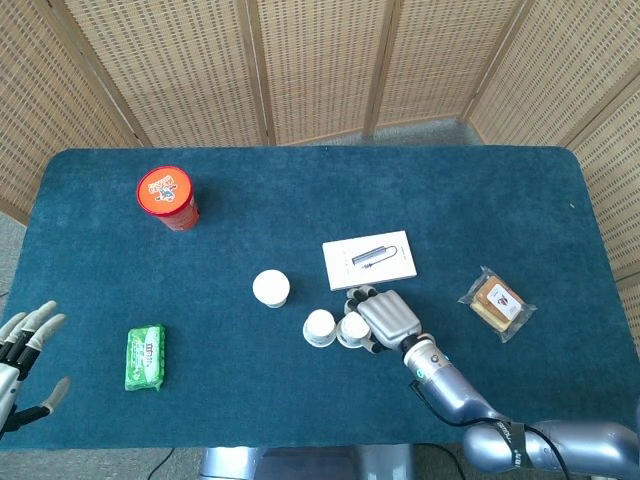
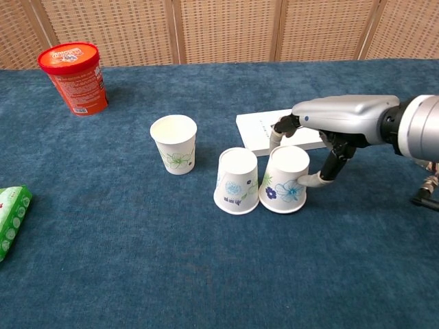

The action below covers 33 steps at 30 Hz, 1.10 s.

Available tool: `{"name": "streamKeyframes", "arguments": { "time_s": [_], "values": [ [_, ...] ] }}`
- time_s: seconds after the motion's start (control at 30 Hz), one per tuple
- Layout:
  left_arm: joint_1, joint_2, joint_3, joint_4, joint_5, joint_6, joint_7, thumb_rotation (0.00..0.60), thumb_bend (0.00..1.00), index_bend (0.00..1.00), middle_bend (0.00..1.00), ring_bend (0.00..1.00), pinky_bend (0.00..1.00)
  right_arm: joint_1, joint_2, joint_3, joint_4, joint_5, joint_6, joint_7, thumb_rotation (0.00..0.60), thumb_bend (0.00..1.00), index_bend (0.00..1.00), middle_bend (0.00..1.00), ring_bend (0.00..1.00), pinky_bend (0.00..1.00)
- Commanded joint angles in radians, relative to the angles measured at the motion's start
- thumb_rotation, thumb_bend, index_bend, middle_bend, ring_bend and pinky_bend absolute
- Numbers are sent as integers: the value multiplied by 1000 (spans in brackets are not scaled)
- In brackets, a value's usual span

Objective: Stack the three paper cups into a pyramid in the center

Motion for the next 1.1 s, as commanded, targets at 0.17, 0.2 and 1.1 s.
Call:
{"name": "streamKeyframes", "arguments": {
  "time_s": [0.17,0.2,1.1],
  "values": [
    [0,-3,-2,6,-2,-2,-6,600,447,0,0,0,11,18,-10,-2,5,16,5,-6,600,396,398,208,172,706],
    [0,-3,-2,6,-3,-3,-6,600,447,0,0,0,11,21,-12,-3,6,18,5,-8,600,396,398,207,172,706],
    [3,-4,-1,14,10,-3,-10,600,447,0,0,0,4,44,2,-35,-16,39,41,-14,600,385,176,145,56,416]
  ]
}}
